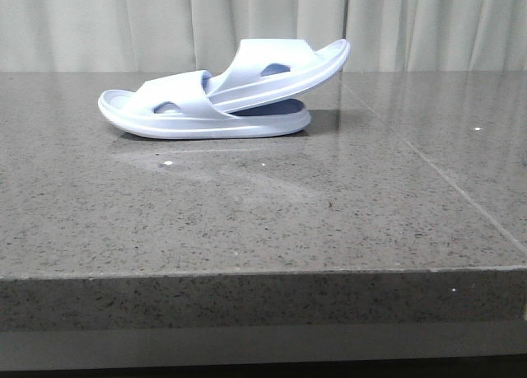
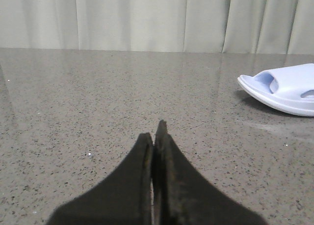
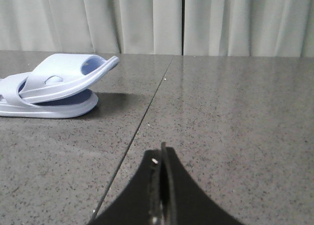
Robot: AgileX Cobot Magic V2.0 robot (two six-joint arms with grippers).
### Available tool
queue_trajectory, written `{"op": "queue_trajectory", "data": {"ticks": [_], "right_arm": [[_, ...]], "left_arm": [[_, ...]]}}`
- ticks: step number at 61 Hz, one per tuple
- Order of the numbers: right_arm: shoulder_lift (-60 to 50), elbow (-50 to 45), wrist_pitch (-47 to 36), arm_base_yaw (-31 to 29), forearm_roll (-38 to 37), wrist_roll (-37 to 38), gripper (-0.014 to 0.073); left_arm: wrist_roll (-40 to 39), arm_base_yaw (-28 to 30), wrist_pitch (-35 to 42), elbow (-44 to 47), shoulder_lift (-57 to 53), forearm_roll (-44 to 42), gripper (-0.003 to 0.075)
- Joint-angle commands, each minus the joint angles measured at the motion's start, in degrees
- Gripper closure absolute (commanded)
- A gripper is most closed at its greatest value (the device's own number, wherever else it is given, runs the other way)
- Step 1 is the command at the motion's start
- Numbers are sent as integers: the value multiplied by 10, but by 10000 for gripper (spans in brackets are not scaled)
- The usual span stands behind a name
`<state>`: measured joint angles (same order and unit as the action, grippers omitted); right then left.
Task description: Insert blue slippers together front up
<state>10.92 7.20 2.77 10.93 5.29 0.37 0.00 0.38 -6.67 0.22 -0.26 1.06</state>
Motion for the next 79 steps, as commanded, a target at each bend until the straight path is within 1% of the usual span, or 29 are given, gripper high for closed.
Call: {"op": "queue_trajectory", "data": {"ticks": [1, 12, 16, 18, 23, 79], "right_arm": [[-22, -11, -54, -19, -7, 14, 701], [-91, -66, -54, -75, -7, 43, 701], [-116, -85, -54, -83, -7, 44, 701], [-128, -85, -38, -86, -7, 44, 701], [-125, -84, -28, -87, -9, 44, 701], [-125, -84, -31, -88, -9, 44, 701]], "left_arm": [[-7, -4, 50, 2, -9, -1, 741], [-7, -4, 50, 2, -9, -1, 741], [-7, -4, 50, 2, -9, -1, 741], [-7, -4, 50, 2, -9, -1, 741], [-7, -4, 51, 2, -9, -1, 741], [-7, -4, 51, 2, -9, -1, 741]]}}
